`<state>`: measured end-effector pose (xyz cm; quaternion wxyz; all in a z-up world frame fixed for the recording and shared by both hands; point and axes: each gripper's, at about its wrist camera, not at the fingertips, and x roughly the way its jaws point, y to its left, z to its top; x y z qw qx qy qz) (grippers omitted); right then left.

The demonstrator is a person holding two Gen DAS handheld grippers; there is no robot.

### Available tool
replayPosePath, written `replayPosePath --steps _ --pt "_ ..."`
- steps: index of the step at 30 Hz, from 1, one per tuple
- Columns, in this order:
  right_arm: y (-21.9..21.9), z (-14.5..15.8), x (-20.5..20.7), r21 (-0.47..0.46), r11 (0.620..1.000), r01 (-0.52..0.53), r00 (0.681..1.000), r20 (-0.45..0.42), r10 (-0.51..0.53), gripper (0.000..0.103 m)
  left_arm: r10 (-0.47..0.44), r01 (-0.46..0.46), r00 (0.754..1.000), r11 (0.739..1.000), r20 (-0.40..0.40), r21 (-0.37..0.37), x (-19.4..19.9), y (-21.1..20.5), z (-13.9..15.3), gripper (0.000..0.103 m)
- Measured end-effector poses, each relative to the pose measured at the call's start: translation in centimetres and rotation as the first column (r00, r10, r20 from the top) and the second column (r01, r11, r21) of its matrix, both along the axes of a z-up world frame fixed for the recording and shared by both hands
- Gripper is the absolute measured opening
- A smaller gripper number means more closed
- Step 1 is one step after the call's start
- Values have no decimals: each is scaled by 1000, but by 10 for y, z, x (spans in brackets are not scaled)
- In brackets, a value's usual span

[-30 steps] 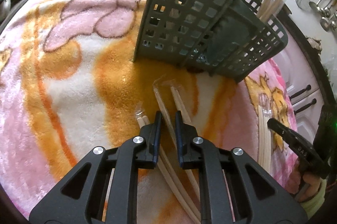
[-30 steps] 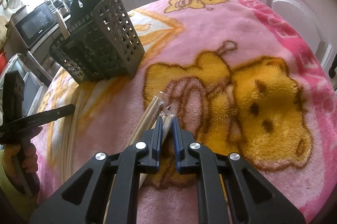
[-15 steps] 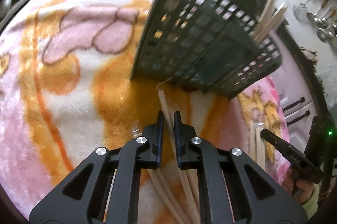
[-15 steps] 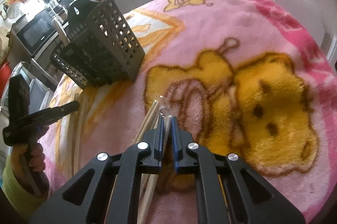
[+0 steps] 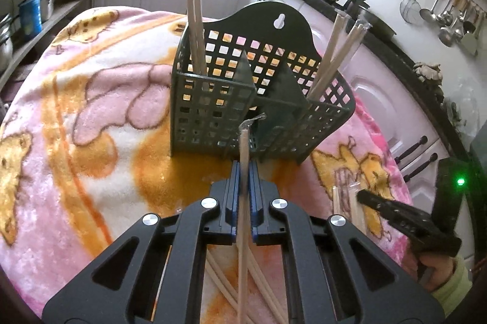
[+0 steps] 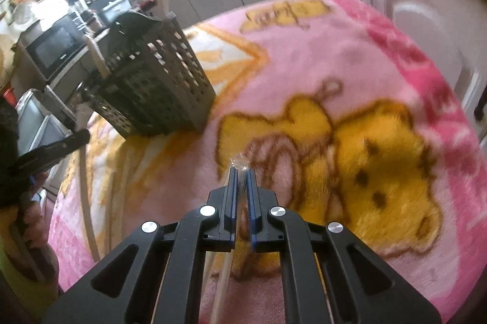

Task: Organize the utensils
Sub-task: 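Lift the chopsticks and carry both tools over the green mesh caddy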

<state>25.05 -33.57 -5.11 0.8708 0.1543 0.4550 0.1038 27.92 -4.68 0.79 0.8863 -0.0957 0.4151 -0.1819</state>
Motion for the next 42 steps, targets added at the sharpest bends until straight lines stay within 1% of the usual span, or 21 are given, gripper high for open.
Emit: replayPosePath --steps 2,4,7,10,12,14,15,17,21,26,28,29,31,32,33,36,42 --pt "-3 -9 -3 16 1000 11 1000 -27 -10 6 -1 1 1000 1000 -3 -2 -1 0 0 1" --pt "-4 -13 -8 24 1000 17 999 -31 -16 7 -1 1 1000 1000 -1 -3 -2 0 0 1" --pt "-8 -13 -17 38 999 21 999 -35 -19 9 -4 4 1000 1000 5 -9 -3 0 2 1" --pt "-11 -13 -25 42 999 18 999 -44 -16 10 -13 13 1000 1000 14 -13 -5 -4 6 1" --pt "-12 -13 -31 48 999 13 999 -50 -10 12 -22 23 1000 1000 18 -12 -6 -8 9 1" --pt "-13 -14 -38 52 999 5 998 -61 -2 19 -31 31 999 999 20 -14 -6 -12 11 1" --pt "-13 -14 -41 52 999 -1 998 -64 4 20 -35 35 999 999 24 -13 -7 -14 12 1" --pt "-11 -13 -48 41 999 -10 998 -61 13 23 -42 42 999 999 29 -16 -8 -17 15 1" --pt "-5 -12 -58 -1 1000 -30 998 -49 30 25 -53 54 998 998 43 -18 -11 -23 22 1" --pt "2 -13 -56 -32 999 -36 999 -38 35 26 -69 70 996 997 64 -18 -13 -32 32 1" --pt "6 -14 -52 -54 998 -43 998 -46 40 26 -75 77 995 997 70 -19 -12 -36 36 1" --pt "10 -14 -51 -85 995 -50 998 -42 46 26 -76 78 994 997 72 -21 -12 -37 38 1" --pt "18 -13 -48 -139 988 -64 998 -36 59 23 -81 83 994 996 78 -24 -11 -40 42 1" --pt "19 -12 -46 -148 987 -65 998 -32 60 15 -82 84 993 996 81 -25 -11 -41 43 1" --pt "19 -12 -44 -141 987 -71 997 -32 67 11 -85 88 993 996 83 -27 -10 -42 45 1" --pt "17 -8 -38 -135 989 -65 998 -17 64 6 -93 96 991 995 91 -25 -7 -46 50 1" --pt "4 14 -26 -116 993 -31 998 48 37 6 -101 104 988 994 117 -24 0 -48 64 1"
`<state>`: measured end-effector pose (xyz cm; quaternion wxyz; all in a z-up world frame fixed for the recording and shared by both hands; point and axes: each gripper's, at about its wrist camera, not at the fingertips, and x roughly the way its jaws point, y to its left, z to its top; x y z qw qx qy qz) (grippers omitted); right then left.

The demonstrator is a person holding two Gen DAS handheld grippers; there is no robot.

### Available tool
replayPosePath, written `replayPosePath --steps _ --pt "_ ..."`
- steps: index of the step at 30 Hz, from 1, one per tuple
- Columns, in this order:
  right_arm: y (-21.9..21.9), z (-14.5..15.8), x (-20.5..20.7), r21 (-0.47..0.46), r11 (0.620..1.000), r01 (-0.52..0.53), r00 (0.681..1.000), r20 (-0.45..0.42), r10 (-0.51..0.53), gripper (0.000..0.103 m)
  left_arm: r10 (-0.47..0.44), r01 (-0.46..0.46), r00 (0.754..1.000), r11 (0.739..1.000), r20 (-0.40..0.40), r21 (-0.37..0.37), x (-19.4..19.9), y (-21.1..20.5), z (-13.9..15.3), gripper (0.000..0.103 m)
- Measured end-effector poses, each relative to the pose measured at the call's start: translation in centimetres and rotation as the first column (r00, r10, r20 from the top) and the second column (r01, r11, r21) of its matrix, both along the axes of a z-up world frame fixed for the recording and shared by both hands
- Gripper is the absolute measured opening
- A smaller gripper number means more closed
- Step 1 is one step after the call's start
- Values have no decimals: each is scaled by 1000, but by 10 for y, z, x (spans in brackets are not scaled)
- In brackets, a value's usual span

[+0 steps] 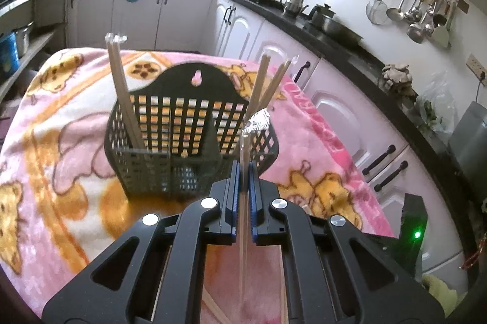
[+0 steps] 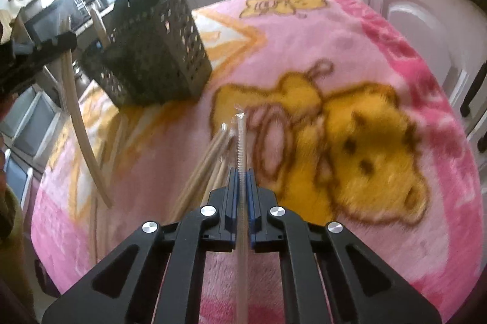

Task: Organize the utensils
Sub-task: 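Lift the chopsticks and carry both tools over the green mesh caddy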

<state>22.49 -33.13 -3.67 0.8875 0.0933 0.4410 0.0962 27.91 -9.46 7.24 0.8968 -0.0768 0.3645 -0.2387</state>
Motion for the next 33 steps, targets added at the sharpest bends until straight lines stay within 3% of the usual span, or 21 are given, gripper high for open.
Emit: replayPosePath --steps 9,14,19,25,33 --pt "-5 62 16 91 996 -5 976 217 -15 6 14 -12 997 1000 70 -27 15 6 33 1" --pt "9 97 34 111 993 -42 924 382 -4 6 39 -35 994 998 104 -43 27 17 53 1" --pt "25 122 61 131 988 -76 872 489 2 6 52 -45 988 998 144 -51 35 25 78 1" --pt "46 142 94 112 988 -105 821 571 23 6 65 -56 979 997 191 -52 44 33 99 1" --pt "68 159 129 105 988 -116 756 654 19 6 86 -76 976 996 200 -56 56 42 97 1"
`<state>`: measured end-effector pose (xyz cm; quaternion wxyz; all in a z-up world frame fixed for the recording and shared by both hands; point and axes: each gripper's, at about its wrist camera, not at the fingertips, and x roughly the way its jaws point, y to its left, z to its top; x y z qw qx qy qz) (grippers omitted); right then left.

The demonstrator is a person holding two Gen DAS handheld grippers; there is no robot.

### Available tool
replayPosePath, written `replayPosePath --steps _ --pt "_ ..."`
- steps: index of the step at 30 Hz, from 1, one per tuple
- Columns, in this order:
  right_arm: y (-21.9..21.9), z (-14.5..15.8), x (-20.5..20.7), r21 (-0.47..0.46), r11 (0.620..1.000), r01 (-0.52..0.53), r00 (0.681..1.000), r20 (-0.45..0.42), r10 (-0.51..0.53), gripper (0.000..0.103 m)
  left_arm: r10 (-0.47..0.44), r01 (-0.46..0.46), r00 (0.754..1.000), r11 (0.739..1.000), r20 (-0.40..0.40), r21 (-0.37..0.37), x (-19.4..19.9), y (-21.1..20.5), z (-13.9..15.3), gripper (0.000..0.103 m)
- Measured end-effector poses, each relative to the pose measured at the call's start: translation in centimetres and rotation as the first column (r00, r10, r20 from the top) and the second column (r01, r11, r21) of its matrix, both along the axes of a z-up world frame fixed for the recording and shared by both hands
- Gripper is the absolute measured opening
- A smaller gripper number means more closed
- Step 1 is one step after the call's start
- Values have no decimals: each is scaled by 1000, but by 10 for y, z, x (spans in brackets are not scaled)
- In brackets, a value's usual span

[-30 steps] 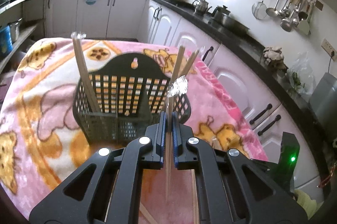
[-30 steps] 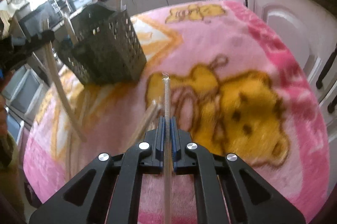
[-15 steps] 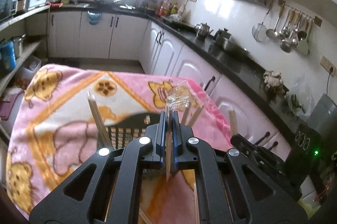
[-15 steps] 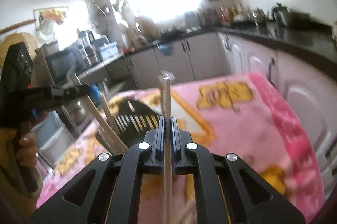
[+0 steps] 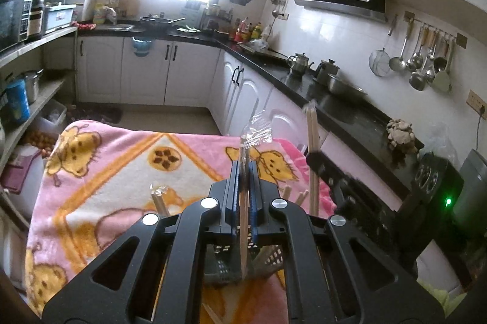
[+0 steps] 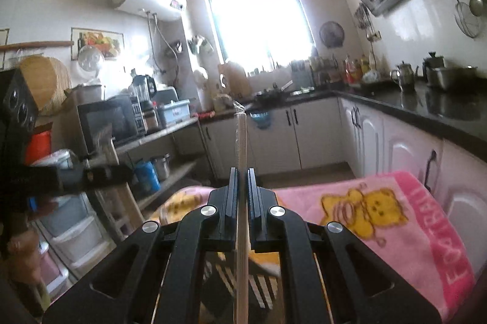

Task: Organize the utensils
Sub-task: 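Lift the chopsticks and carry both tools over the green mesh caddy, then lower the chopsticks into the caddy and open both tools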

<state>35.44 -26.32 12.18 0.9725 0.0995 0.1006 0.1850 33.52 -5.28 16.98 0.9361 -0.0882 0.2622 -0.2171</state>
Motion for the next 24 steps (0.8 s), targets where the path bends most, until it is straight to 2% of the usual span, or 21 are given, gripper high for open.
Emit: replayPosePath --steps 5,17,24 --pt "12 -5 16 -22 999 43 998 53 -41 6 13 -13 1000 1000 -12 -24 11 3 -6 1" --pt "21 -42 24 6 990 143 990 15 -143 6 21 -22 1000 998 -13 -50 30 3 -9 1" --pt "23 -58 15 15 980 199 979 42 -199 6 37 -37 999 999 7 -39 35 0 -11 1"
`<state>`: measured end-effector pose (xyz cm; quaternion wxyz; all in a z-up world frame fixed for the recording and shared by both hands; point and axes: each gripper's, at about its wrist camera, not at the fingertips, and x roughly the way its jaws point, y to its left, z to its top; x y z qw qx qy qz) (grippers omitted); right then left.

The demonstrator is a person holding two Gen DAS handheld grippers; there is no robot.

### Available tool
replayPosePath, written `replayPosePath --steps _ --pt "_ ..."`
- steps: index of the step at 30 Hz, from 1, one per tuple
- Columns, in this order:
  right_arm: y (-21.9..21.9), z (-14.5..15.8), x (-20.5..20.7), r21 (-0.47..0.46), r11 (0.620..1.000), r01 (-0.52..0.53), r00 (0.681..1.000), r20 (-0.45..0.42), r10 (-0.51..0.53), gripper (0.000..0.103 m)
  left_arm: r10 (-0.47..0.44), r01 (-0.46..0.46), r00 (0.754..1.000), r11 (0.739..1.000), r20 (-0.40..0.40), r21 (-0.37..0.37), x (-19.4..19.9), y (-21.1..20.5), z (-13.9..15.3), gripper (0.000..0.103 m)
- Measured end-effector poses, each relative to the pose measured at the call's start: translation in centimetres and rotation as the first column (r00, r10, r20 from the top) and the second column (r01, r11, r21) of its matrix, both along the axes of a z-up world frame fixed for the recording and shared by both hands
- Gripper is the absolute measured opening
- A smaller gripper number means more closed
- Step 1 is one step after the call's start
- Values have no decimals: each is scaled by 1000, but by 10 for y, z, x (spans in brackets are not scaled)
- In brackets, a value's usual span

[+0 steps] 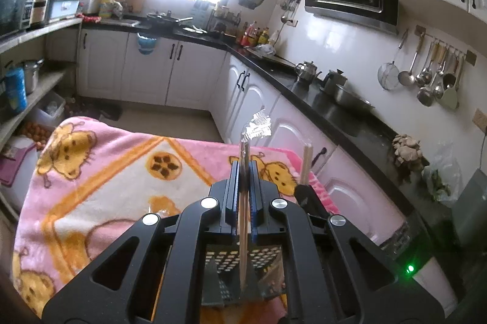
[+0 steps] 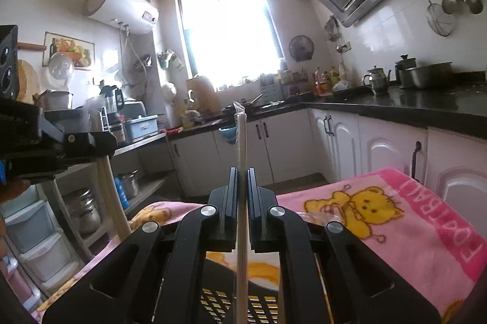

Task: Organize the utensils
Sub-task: 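Lower the chopsticks into the caddy and open both tools, then pull both open tools back from the caddy toward the chopsticks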

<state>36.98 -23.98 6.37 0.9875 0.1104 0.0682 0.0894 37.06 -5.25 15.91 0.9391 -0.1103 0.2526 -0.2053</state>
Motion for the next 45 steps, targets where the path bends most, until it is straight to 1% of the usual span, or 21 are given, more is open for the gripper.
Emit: replayPosePath --steps 3,10,18,23,25,30,34,35,38,39,41,42,44,45 --pt "0 -7 -3 -13 1000 16 1000 11 -16 6 10 -10 1000 1000 5 23 4 -3 -8 1" --pt "-5 -20 -7 -3 999 36 999 17 -36 6 9 -7 999 999 -44 40 11 -5 -33 1" --pt "-10 -30 -17 -14 1000 -15 1000 -28 15 6 -11 17 997 997 -80 72 8 -14 -63 1" --pt "-15 -33 -26 -15 998 -54 995 -84 53 7 -22 29 995 997 -102 75 4 -16 -75 1" --pt "-18 -36 -28 -12 998 -66 990 -127 64 7 -22 30 994 997 -109 74 2 -16 -78 1" --pt "-27 -43 -32 27 996 -85 973 -211 89 7 -20 30 991 997 -132 76 -2 -15 -82 1" --pt "-30 -45 -37 51 993 -104 961 -253 114 7 -16 28 990 997 -143 78 -7 -12 -85 2" --pt "-29 -44 -39 54 993 -108 958 -260 118 8 -14 25 989 997 -147 78 -9 -11 -85 3" --pt "-30 -43 -43 56 992 -115 955 -270 126 12 -6 18 988 997 -157 73 -13 -8 -87 13" --pt "-29 -42 -45 54 991 -119 953 -273 129 12 -4 16 987 997 -159 71 -14 -7 -88 15" --pt "-30 -40 -50 55 991 -121 952 -278 132 15 -1 12 987 998 -163 65 -18 -4 -88 15" --pt "-30 -39 -52 56 991 -124 950 -281 135 15 1 10 986 998 -165 62 -19 -2 -88 17" --pt "-31 -37 -56 55 991 -125 949 -285 135 20 8 2 986 998 -169 57 -23 1 -88 21" --pt "-32 -36 -58 54 990 -128 948 -286 138 21 9 0 985 999 -171 54 -24 1 -89 23"
